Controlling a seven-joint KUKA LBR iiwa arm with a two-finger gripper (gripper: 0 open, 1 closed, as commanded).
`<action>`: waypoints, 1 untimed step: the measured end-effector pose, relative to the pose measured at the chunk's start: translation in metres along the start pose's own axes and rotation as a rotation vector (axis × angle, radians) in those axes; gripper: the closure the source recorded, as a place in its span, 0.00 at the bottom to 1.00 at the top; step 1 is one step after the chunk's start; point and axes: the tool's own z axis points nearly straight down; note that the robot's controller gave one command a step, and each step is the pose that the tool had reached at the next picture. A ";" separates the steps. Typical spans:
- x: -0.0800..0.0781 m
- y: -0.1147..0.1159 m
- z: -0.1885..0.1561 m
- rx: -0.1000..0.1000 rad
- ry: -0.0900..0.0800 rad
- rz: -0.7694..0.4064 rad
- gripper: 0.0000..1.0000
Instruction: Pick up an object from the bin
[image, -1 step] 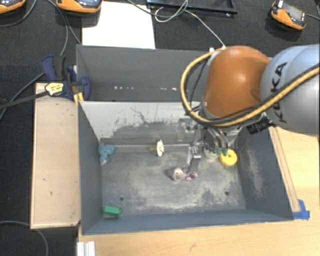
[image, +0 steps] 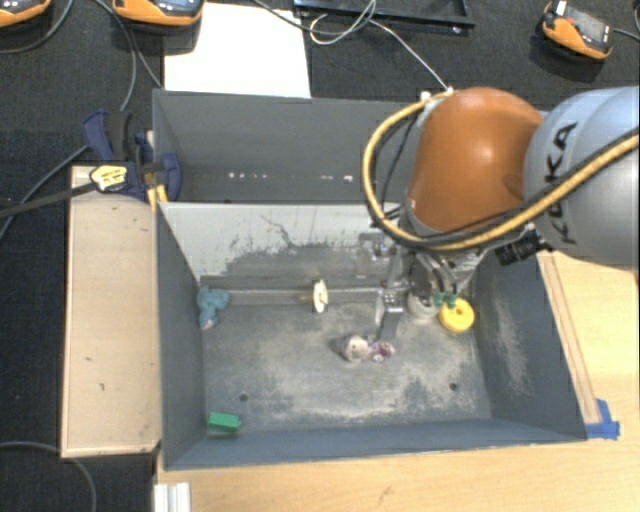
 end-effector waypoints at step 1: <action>0.013 0.010 0.105 0.000 0.000 -0.044 0.00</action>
Offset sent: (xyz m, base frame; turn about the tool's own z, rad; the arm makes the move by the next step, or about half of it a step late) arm -0.0390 -0.0347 -0.0664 -0.0251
